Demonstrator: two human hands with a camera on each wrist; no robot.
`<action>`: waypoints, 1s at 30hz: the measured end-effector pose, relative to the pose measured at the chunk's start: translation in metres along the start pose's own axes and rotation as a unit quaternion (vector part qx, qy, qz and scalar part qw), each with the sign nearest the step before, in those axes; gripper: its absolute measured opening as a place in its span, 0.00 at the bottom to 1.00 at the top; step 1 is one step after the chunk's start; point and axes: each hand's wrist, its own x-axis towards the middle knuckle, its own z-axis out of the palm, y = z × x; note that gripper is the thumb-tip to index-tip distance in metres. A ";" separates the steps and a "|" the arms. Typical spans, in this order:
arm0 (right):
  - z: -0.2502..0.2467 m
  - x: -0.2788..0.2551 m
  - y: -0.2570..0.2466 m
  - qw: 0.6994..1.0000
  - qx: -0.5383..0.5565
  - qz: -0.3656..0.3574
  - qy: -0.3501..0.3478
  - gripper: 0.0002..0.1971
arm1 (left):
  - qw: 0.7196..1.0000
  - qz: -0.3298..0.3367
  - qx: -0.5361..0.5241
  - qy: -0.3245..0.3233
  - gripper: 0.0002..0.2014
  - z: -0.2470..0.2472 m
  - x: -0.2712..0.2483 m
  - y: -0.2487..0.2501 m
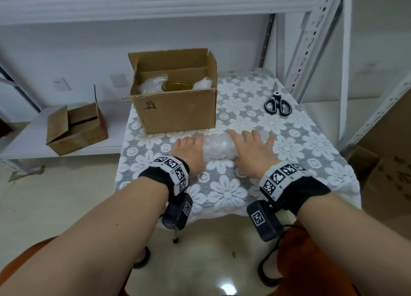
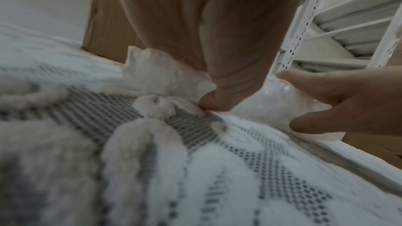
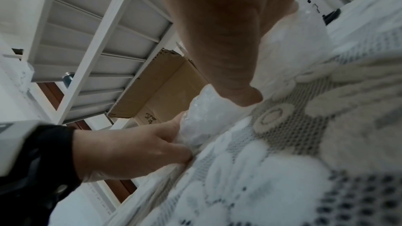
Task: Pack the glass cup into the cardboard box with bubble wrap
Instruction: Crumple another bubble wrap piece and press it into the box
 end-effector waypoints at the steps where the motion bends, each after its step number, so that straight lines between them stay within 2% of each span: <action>1: -0.001 0.002 0.000 1.000 0.012 0.005 -0.016 0.47 | 1.000 -0.001 -0.002 0.007 0.43 0.000 0.000 0.000; 3: -0.004 0.005 -0.001 0.999 0.022 0.013 -0.030 0.45 | 0.999 0.001 -0.018 0.033 0.42 0.002 -0.001 -0.002; 6: -0.008 0.009 0.001 1.000 0.008 0.011 -0.007 0.34 | 0.996 0.008 -0.044 0.083 0.40 0.005 -0.003 -0.007; 10: -0.011 0.009 0.005 0.999 0.012 -0.016 0.027 0.24 | 0.990 0.006 -0.100 0.099 0.34 0.002 -0.010 -0.013; 14: -0.021 0.008 0.006 0.993 0.103 -0.033 0.038 0.15 | 0.981 0.013 -0.161 0.108 0.29 -0.008 -0.013 -0.020; 17: -0.037 0.008 0.005 0.982 0.179 -0.035 0.055 0.17 | 0.964 0.032 -0.212 0.156 0.25 -0.025 -0.014 -0.023; 22: -0.073 0.012 -0.002 0.931 0.323 -0.064 0.156 0.23 | 0.927 0.059 -0.271 0.254 0.28 -0.065 -0.014 -0.029; 30: -0.121 0.033 -0.034 0.808 0.517 -0.096 0.268 0.24 | 0.834 0.077 -0.386 0.388 0.28 -0.125 -0.012 -0.038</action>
